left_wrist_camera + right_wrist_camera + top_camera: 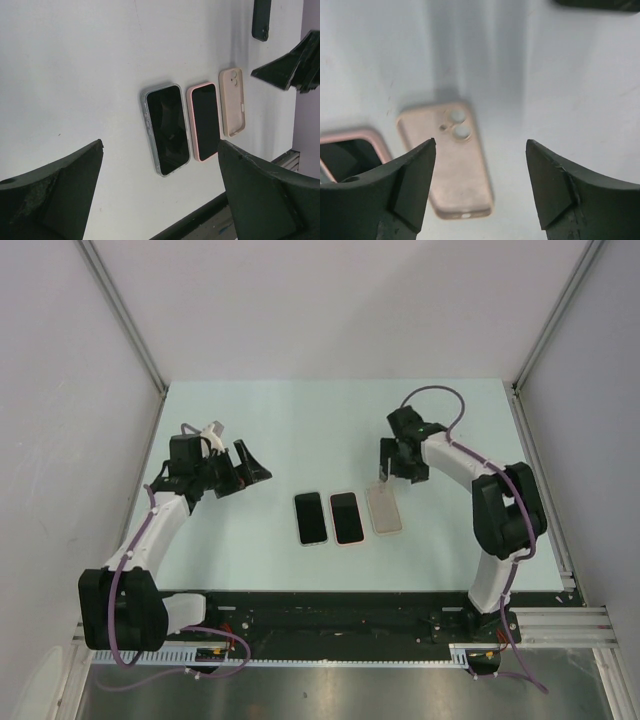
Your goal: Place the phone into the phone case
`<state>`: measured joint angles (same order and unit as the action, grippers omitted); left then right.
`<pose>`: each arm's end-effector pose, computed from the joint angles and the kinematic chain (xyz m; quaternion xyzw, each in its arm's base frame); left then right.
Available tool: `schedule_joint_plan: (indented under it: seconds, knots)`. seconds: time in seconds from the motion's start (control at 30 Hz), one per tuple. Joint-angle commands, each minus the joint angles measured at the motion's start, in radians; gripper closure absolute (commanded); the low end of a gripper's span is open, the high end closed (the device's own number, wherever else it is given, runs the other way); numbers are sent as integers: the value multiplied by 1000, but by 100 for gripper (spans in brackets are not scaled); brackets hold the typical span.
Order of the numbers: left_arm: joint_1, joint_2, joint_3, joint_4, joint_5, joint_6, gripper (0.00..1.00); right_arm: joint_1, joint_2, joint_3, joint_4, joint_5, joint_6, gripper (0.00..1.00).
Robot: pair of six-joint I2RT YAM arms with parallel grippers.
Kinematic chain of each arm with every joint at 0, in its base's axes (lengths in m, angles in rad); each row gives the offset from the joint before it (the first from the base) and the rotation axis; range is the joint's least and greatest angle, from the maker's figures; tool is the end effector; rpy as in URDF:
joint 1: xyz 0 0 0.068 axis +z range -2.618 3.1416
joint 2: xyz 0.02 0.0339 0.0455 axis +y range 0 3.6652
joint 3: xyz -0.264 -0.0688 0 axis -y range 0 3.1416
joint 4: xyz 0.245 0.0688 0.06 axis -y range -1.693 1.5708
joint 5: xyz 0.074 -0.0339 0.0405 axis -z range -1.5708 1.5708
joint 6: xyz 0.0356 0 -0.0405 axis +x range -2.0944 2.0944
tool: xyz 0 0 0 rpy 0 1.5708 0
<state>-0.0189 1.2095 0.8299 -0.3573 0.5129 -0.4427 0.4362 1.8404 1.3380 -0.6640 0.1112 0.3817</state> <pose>0.2539 -0.0223 0.2548 -0.0856 0.8862 -0.3154 0.3283 0.3433 0.1557 0.2020 -0.0155 0.9781 0.0298 0.2056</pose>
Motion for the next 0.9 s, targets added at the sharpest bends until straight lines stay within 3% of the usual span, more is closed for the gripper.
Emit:
schedule_joint_plan:
  seconds: [0.0,0.03,0.17,0.5,0.87]
  knots:
    - [1,-34,-12,32,30,21,1,-108,23,105,57,51,-102,21]
    - [2,-34,-14,34,35,16,0,-140,45,149,60,61,-115,13]
    - [0,-25,-15,44,59,9,1,-197,175,286,58,62,-165,1]
    - [0,-45,-21,50,82,6,1,-281,439,674,-63,84,-214,1]
    - [2,-51,-26,54,85,6,1,-330,523,717,-37,-34,-210,2]
